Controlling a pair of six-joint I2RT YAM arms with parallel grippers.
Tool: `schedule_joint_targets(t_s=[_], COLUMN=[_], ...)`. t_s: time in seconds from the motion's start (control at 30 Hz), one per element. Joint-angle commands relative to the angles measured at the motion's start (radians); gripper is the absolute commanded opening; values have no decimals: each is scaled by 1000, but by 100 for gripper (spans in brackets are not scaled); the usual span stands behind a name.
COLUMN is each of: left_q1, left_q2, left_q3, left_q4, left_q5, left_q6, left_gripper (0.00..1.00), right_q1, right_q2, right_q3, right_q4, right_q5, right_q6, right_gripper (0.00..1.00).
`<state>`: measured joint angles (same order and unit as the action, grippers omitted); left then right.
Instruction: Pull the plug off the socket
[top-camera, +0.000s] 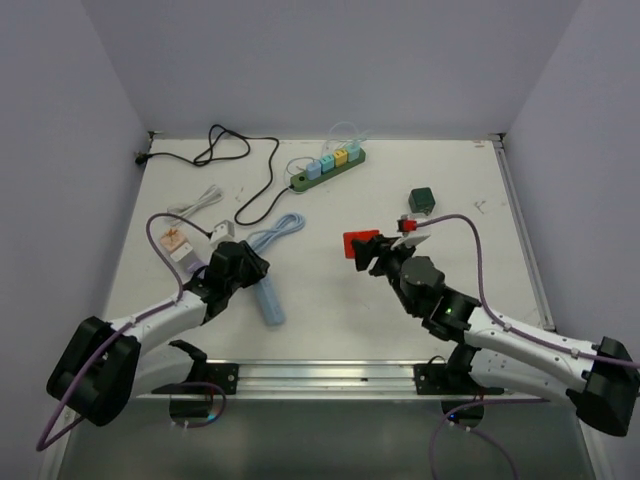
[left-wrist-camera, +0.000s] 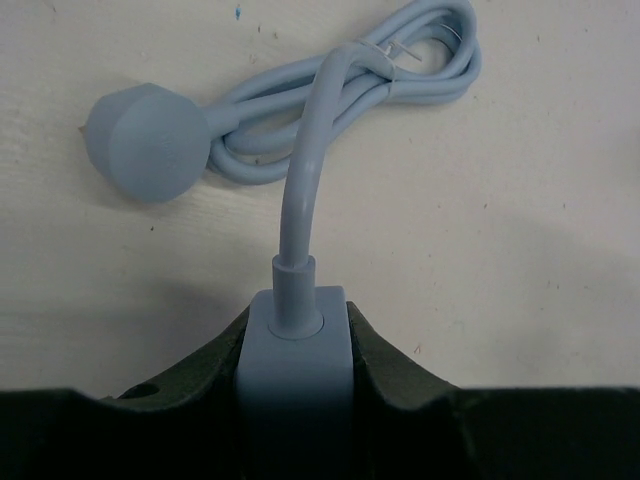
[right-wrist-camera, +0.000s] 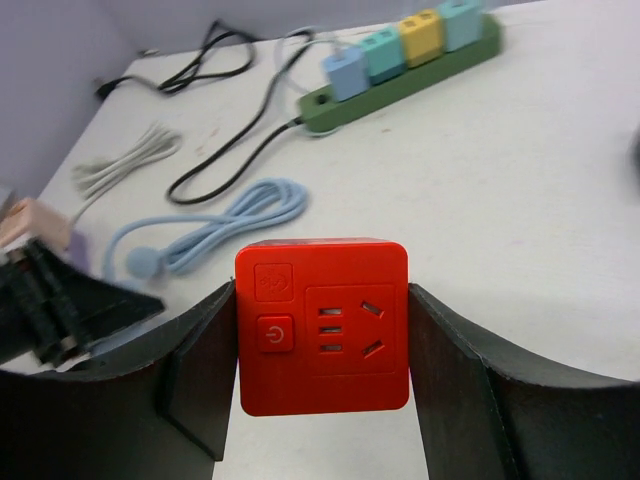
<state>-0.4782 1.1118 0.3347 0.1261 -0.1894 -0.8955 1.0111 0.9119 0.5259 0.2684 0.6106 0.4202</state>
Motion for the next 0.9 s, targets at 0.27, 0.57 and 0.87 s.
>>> schedule_joint_targets(t_s=[0.27,0.57,0.87], left_q1=[259,385,380], left_q2=[312,459,335], left_q3=[254,291,329], left_q4=[181,279,112], left_q5=[174,347,289], left_q6=[128,204,282], left_gripper=[36,72,91], right_q1=[-426,-693,-945], right_q2=[-35,80,212], right_q3=[-9,-7,-24], right_q4=[-127,-60,64], right_q5=[-219,-449,-604], right_q6=[120,176,239], right_gripper=[0,0,0])
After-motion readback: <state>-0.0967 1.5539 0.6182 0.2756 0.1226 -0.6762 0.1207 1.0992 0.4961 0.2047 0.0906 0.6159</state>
